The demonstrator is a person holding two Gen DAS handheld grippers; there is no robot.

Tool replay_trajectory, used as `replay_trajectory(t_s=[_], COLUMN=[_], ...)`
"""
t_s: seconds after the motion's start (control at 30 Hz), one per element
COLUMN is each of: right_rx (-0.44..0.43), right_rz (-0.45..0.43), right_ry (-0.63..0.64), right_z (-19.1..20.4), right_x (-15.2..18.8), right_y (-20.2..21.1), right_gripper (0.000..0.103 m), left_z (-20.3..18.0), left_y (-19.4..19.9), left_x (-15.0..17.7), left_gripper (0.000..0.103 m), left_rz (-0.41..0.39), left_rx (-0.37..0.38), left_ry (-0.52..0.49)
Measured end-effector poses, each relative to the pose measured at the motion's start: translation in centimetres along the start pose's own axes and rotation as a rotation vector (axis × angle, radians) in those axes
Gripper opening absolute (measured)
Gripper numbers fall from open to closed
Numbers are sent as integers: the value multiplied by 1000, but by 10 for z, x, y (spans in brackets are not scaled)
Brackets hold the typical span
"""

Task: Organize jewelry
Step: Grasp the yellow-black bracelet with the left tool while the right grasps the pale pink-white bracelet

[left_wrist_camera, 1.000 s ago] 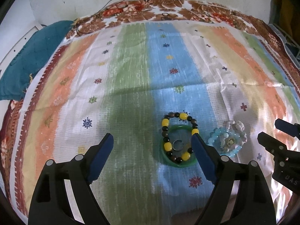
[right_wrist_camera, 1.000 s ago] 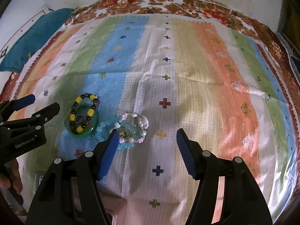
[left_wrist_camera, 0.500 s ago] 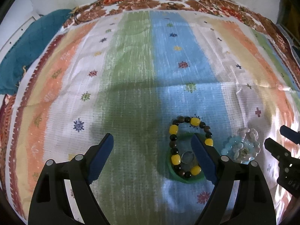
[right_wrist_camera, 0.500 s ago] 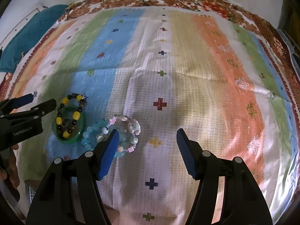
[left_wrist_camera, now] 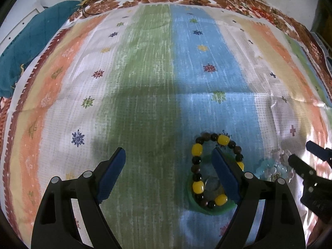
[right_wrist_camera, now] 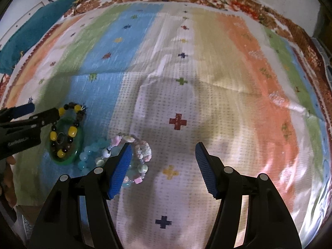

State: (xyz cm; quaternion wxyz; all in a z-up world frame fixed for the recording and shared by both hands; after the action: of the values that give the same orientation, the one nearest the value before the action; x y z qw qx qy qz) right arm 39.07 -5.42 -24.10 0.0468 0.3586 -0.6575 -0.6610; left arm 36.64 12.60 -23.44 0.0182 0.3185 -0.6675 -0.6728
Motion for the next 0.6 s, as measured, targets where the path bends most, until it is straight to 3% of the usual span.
replay_trajectory(t_s=[0.3, 0.43, 0.5, 0.57, 0.6], right_rx=[19, 6, 3, -24, -39], right_rz=[31, 30, 30, 28, 23], right_ry=[19, 5, 1, -16, -19], right_z=[2, 1, 0, 0, 0], right_x=[5, 6, 6, 6, 5], right_y=[-12, -12, -12, -11, -10], right_gripper=[63, 63, 54, 38, 32], left_z=[0, 4, 8, 9, 10], left_y=[-13, -18, -21, -20, -20], left_x=[0, 3, 6, 7, 7], left_gripper=[78, 62, 58, 54, 47], left_rz=[0, 21, 29, 27, 28], left_rx=[-46, -42, -43, -40, -37], left_ry=[-36, -23, -24, -29, -32])
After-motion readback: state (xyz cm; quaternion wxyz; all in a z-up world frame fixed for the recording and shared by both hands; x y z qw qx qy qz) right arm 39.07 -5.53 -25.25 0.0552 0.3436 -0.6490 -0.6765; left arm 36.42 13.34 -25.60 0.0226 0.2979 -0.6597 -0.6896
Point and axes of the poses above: each gripper's, at about its wrist camera, not at the fingertips, and y roughly against the way its jaws point, z to its left, x to its underside, the point moved 9 cm from there along -y, roughly the way its jaws point, and after that the axes turned 13 degrees about y, right-handed, at the moved point
